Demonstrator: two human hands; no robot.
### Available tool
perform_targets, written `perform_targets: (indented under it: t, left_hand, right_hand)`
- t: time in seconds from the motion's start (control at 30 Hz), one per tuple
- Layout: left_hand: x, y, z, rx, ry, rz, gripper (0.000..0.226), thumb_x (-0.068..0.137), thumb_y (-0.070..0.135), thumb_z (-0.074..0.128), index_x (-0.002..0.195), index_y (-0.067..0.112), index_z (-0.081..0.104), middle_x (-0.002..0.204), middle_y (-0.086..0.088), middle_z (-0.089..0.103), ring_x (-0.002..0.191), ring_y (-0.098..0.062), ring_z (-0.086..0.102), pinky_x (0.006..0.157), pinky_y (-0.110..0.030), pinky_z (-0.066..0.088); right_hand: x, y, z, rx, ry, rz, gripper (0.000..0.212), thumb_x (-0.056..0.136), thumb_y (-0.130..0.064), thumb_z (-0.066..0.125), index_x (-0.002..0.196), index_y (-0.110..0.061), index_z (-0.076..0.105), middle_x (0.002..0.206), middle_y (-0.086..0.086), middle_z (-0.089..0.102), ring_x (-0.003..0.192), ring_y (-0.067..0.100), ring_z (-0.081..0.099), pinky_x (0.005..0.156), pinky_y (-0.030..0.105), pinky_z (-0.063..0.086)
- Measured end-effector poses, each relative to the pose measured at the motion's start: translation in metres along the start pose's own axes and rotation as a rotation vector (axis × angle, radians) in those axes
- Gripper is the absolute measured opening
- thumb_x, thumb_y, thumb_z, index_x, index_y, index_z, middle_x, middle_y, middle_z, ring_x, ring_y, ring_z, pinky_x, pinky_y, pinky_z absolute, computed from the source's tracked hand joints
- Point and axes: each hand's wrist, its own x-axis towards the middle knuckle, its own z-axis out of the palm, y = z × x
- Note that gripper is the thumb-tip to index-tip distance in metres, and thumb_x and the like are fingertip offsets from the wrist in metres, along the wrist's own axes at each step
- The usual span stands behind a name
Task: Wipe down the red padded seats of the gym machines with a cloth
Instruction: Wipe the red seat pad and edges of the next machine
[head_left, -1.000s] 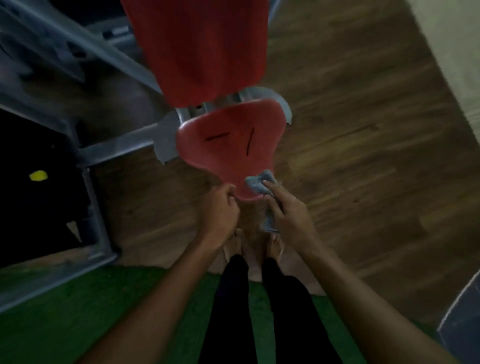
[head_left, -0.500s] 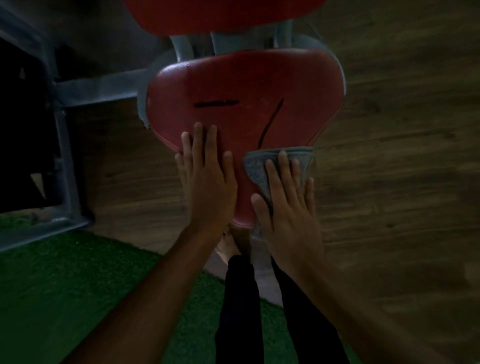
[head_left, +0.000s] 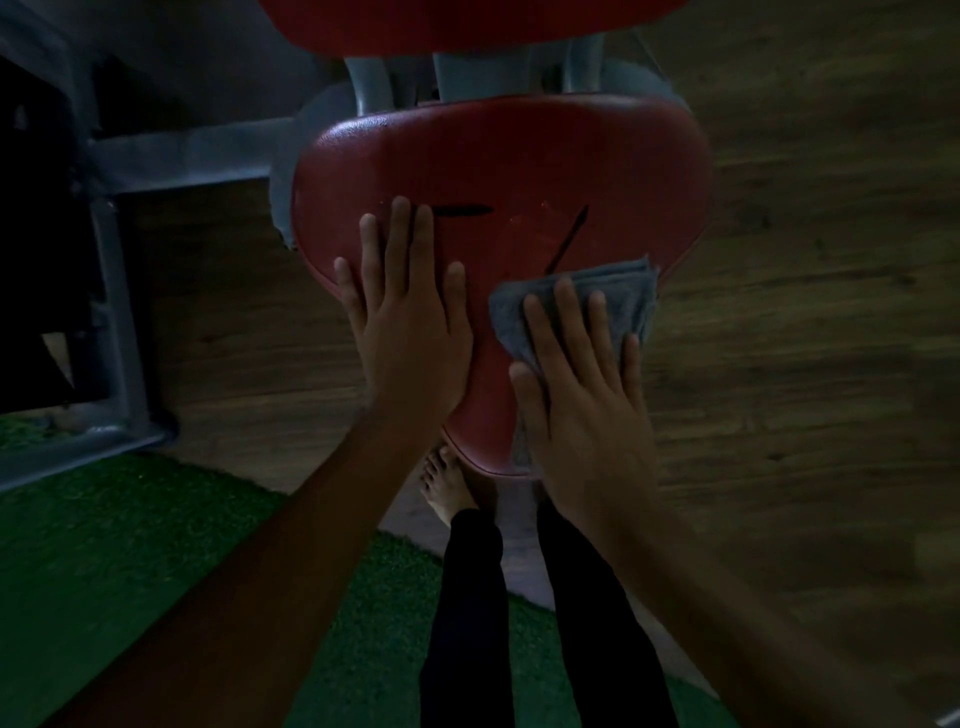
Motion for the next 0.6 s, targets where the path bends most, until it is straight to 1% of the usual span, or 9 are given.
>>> perform_targets:
  t: [0.03,0.1,0.2,0.27,0.37,0.43,0.53,0.6]
  left_hand:
    - [0.003,-0.002,-0.001,-0.008,0.009,-0.004,0.059,0.104,0.042,0.023,0.156,0.016,0.029,0.165,-0.002,0.022,0.154,-0.026,0.01,0.123,-0.045,-0.001]
    - [0.008,-0.005,-0.001,-0.007,0.018,0.005,0.057,0.104,0.042,0.024,0.155,0.017,0.03,0.165,-0.002,0.023,0.154,-0.025,0.011,0.123,-0.044,0.0]
    - [0.011,-0.008,0.002,-0.002,0.032,0.026,0.057,0.105,0.042,0.025,0.156,0.016,0.028,0.165,-0.003,0.023,0.154,-0.026,0.011,0.124,-0.047,0.001]
    - [0.01,-0.008,0.004,-0.005,0.042,0.026,0.056,0.106,0.04,0.026,0.156,0.015,0.029,0.165,-0.003,0.024,0.154,-0.027,0.012,0.124,-0.048,0.001]
    - [0.01,-0.008,0.003,-0.011,0.044,0.023,0.056,0.106,0.039,0.027,0.156,0.015,0.028,0.165,-0.003,0.022,0.154,-0.027,0.011,0.123,-0.046,-0.002]
    - [0.011,-0.007,0.003,-0.016,0.041,0.022,0.055,0.106,0.039,0.027,0.157,0.016,0.028,0.165,-0.002,0.021,0.154,-0.026,0.01,0.123,-0.046,-0.003]
    - [0.011,-0.006,0.004,-0.024,0.045,0.02,0.054,0.106,0.037,0.03,0.156,0.016,0.029,0.165,-0.003,0.022,0.154,-0.026,0.01,0.124,-0.048,-0.001]
    - [0.011,-0.007,0.004,-0.03,0.048,0.017,0.054,0.106,0.037,0.03,0.156,0.016,0.029,0.165,-0.003,0.023,0.154,-0.026,0.011,0.124,-0.047,-0.001]
  right_hand:
    - [0.008,-0.002,0.0,0.032,0.01,0.04,0.055,0.105,-0.045,0.023,0.158,-0.027,0.019,0.166,-0.004,0.006,0.153,0.016,-0.003,0.124,0.049,0.003]
    - [0.002,-0.011,0.0,0.056,0.032,0.079,0.055,0.105,-0.043,0.024,0.157,-0.025,0.022,0.166,-0.002,0.009,0.154,0.018,-0.001,0.124,0.047,0.003]
    - [-0.028,-0.016,0.001,0.017,0.019,0.03,0.053,0.105,-0.04,0.03,0.155,-0.024,0.028,0.165,0.0,0.015,0.153,0.021,0.007,0.124,0.047,0.006]
    - [-0.017,-0.01,-0.001,0.024,-0.005,0.032,0.054,0.105,-0.042,0.029,0.156,-0.026,0.025,0.165,-0.002,0.011,0.154,0.019,0.002,0.124,0.047,0.005]
    - [0.019,-0.007,-0.004,0.066,0.017,0.105,0.055,0.105,-0.045,0.023,0.157,-0.028,0.021,0.166,-0.005,0.005,0.153,0.016,-0.005,0.124,0.043,-0.001]
    - [0.009,-0.013,-0.003,0.075,0.019,0.112,0.055,0.105,-0.043,0.024,0.157,-0.027,0.021,0.165,-0.005,0.006,0.153,0.016,-0.005,0.124,0.041,-0.002]
    - [-0.021,-0.013,-0.003,0.041,-0.014,0.075,0.053,0.105,-0.041,0.026,0.156,-0.027,0.022,0.165,-0.004,0.008,0.153,0.017,-0.001,0.124,0.04,0.0]
    - [-0.003,-0.006,-0.004,0.042,0.001,0.086,0.053,0.105,-0.042,0.027,0.156,-0.027,0.021,0.165,-0.005,0.007,0.153,0.016,-0.002,0.124,0.042,0.0]
